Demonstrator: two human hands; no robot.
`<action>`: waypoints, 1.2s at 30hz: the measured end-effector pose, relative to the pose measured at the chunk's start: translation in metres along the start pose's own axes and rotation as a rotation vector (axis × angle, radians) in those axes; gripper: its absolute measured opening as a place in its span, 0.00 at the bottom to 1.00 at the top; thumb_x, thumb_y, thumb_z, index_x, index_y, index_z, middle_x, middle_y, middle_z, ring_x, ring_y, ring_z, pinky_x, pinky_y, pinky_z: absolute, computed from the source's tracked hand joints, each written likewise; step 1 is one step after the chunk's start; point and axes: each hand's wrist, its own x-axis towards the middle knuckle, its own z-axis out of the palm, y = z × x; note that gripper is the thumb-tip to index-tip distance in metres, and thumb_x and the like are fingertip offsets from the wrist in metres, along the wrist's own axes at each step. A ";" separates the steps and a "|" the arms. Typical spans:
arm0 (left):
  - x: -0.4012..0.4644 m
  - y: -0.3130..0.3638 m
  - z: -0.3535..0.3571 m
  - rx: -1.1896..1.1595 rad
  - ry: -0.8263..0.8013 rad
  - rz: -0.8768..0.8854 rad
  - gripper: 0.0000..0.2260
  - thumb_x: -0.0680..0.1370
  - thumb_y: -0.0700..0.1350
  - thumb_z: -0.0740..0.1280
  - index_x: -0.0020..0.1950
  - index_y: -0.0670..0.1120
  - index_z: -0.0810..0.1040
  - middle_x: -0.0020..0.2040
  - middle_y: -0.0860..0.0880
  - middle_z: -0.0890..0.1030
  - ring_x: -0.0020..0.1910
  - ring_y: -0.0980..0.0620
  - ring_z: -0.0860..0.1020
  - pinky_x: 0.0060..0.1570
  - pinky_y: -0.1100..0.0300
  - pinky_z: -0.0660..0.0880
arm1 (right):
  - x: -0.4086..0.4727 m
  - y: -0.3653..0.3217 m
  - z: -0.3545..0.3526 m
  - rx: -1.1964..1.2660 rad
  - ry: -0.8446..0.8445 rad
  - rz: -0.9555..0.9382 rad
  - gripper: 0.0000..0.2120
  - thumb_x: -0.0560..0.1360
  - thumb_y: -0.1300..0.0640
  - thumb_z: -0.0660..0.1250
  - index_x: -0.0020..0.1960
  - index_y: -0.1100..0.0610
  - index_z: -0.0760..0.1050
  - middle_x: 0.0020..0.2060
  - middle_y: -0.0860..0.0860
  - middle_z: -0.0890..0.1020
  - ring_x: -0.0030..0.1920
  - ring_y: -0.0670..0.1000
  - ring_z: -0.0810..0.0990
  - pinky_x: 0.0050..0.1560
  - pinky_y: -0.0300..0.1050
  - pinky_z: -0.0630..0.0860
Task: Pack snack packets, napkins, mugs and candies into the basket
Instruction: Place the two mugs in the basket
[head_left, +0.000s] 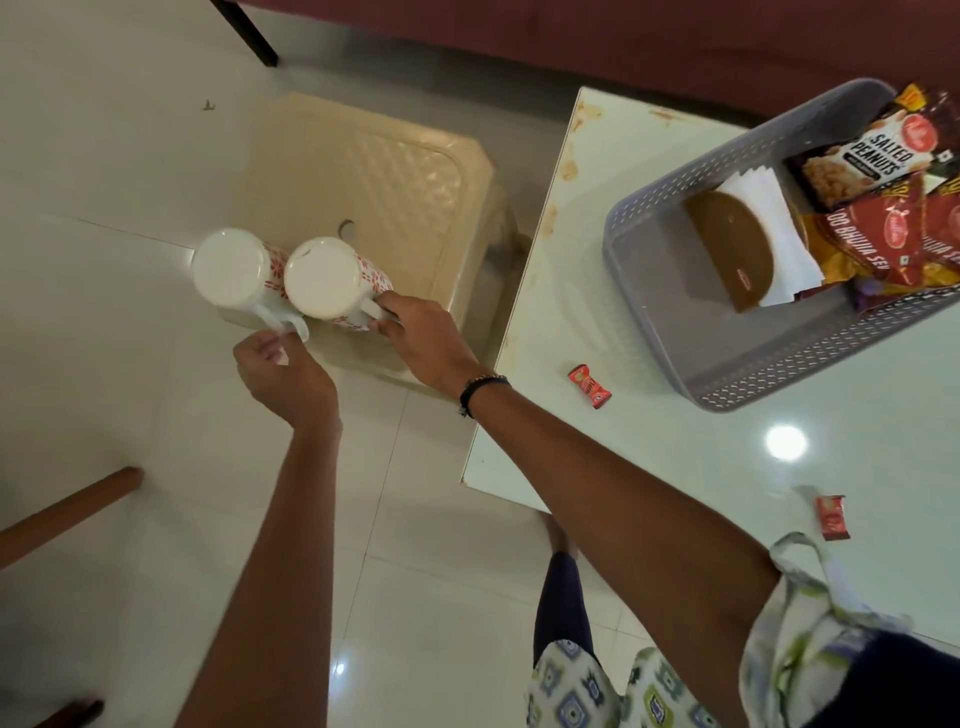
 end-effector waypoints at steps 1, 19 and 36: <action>0.003 -0.002 -0.001 0.013 -0.046 0.004 0.15 0.73 0.43 0.66 0.57 0.38 0.73 0.51 0.45 0.77 0.49 0.51 0.76 0.53 0.62 0.74 | -0.002 0.002 0.000 0.011 0.008 -0.002 0.12 0.78 0.60 0.61 0.60 0.61 0.76 0.50 0.59 0.82 0.44 0.54 0.75 0.39 0.40 0.66; -0.104 0.054 0.030 -0.459 -0.629 -0.136 0.08 0.81 0.42 0.60 0.42 0.48 0.73 0.30 0.54 0.73 0.35 0.58 0.74 0.48 0.62 0.76 | -0.117 0.044 -0.127 0.035 0.324 -0.019 0.09 0.80 0.58 0.61 0.56 0.61 0.76 0.42 0.49 0.82 0.35 0.34 0.76 0.36 0.22 0.66; -0.297 0.077 0.171 -0.369 -0.951 -0.309 0.07 0.80 0.42 0.61 0.54 0.47 0.77 0.28 0.59 0.80 0.38 0.60 0.78 0.51 0.58 0.72 | -0.238 0.133 -0.273 -0.233 0.578 0.088 0.08 0.80 0.59 0.61 0.47 0.65 0.73 0.41 0.56 0.82 0.38 0.50 0.78 0.33 0.30 0.72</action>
